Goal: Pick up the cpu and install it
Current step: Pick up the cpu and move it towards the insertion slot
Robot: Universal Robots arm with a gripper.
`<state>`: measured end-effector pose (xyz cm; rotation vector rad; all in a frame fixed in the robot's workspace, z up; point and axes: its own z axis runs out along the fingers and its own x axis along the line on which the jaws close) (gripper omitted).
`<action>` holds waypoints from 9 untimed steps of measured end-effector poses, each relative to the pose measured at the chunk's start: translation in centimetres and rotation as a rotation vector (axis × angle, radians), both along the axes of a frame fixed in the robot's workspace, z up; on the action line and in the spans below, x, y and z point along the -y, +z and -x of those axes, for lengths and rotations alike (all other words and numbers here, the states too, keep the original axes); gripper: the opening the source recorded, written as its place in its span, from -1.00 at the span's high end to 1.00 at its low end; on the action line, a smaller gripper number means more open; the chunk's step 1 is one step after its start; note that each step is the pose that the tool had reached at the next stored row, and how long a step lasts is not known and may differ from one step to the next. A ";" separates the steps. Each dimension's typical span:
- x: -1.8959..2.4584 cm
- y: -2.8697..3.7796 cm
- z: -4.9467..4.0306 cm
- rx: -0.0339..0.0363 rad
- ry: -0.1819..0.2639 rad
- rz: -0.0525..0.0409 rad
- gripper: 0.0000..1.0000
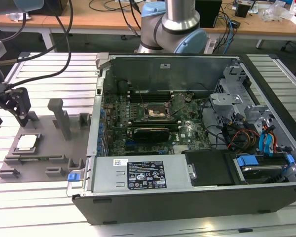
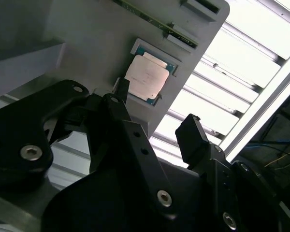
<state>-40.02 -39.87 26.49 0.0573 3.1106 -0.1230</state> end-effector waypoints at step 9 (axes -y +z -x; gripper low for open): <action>0.00 -0.53 -0.03 -0.0008 0.042 -0.0058 -0.33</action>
